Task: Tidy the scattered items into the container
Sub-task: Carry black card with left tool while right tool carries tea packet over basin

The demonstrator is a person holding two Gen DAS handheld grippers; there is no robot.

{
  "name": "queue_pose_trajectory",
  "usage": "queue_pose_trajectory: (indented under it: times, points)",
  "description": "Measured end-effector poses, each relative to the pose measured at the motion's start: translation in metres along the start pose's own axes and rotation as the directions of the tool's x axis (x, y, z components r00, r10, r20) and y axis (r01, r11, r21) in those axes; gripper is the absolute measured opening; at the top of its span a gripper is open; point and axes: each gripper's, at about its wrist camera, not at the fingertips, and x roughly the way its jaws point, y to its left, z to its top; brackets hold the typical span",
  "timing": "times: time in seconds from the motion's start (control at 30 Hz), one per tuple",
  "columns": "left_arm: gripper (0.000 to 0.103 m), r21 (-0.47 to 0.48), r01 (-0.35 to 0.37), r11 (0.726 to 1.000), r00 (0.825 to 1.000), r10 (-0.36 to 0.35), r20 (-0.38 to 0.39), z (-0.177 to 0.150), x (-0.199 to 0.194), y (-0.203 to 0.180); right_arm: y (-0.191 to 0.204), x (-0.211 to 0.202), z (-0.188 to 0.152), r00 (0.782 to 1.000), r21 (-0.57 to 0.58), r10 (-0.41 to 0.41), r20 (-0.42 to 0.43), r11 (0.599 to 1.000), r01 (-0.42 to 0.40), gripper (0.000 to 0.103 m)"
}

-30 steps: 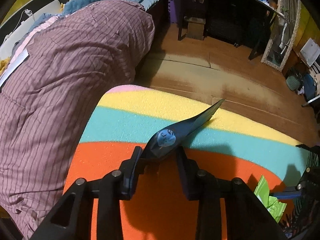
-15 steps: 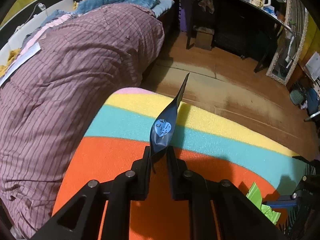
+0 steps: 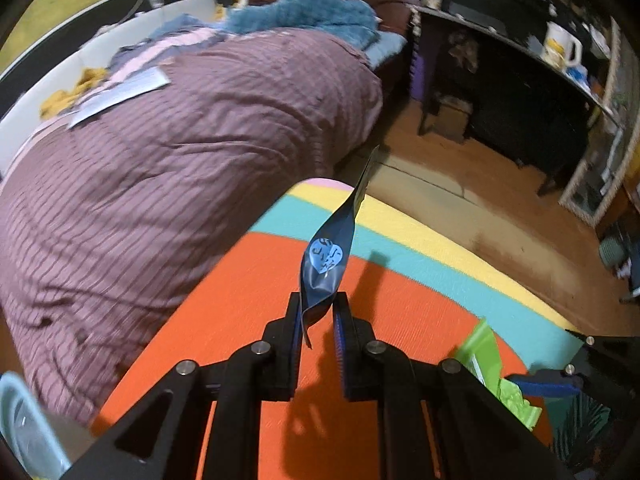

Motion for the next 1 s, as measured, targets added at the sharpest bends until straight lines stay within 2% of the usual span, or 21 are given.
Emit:
queue_pose_trajectory:
  times: [0.23,0.37,0.6,0.77,1.0]
  points:
    - [0.015,-0.143,-0.099,0.985,0.993,0.107,0.049,-0.025,-0.064,0.032,0.025,-0.018,0.017,1.0,-0.057,0.01,0.022,0.998,-0.008,0.055]
    - [0.015,-0.243,-0.148,0.959,0.984,0.168,0.062,-0.051,-0.106,0.054,0.041,-0.027,0.025,0.999,-0.109,0.015,0.028,0.994,-0.012,0.055]
    - [0.015,-0.335,-0.197,0.922,0.972,0.228,0.056,-0.092,-0.164,0.079,0.096,-0.049,0.026,0.998,-0.224,0.054,0.025,0.974,-0.047,0.055]
    - [0.015,-0.426,-0.237,0.873,0.96,0.277,0.035,-0.129,-0.198,0.099,0.136,-0.059,0.024,0.996,-0.29,0.086,0.013,0.954,-0.079,0.055]
    - [0.015,-0.522,-0.255,0.814,0.949,0.315,0.028,-0.173,-0.228,0.124,0.189,-0.063,0.039,0.991,-0.319,0.129,0.023,0.941,-0.115,0.055]
